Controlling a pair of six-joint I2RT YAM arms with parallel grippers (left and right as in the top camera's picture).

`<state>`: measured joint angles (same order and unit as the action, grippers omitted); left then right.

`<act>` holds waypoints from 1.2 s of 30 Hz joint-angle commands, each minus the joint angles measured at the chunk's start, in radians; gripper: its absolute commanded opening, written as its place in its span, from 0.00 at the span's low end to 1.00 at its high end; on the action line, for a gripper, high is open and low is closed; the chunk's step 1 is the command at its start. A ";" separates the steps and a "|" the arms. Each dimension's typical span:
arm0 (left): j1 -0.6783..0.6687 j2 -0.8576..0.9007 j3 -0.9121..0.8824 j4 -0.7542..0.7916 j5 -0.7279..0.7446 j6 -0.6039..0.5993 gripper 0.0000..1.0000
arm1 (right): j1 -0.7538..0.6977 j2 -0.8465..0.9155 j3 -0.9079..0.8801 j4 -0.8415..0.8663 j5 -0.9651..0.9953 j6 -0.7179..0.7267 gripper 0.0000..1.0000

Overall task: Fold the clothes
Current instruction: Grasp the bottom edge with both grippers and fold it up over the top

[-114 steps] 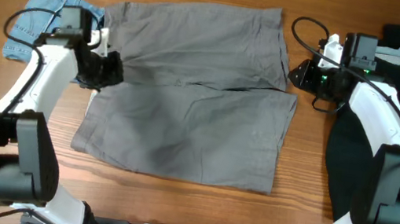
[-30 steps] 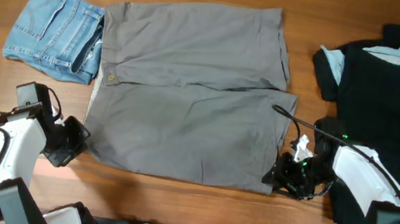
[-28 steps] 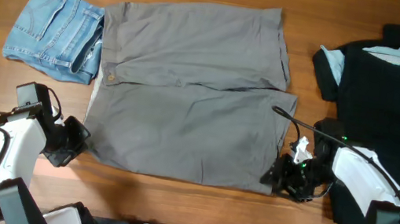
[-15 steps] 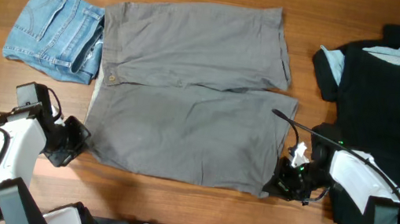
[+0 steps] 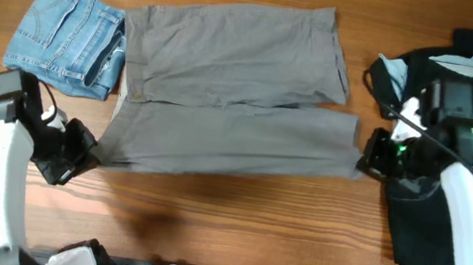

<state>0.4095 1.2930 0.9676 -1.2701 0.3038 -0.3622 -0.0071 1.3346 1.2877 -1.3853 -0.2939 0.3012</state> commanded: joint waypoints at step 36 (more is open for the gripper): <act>0.008 -0.310 0.332 -0.299 -0.339 0.041 0.04 | -0.019 -0.075 0.384 -0.097 0.467 0.068 0.04</act>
<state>0.4126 0.9825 1.2755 -1.5749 0.0471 -0.3416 -0.0223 1.2629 1.6485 -1.4807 0.0975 0.3489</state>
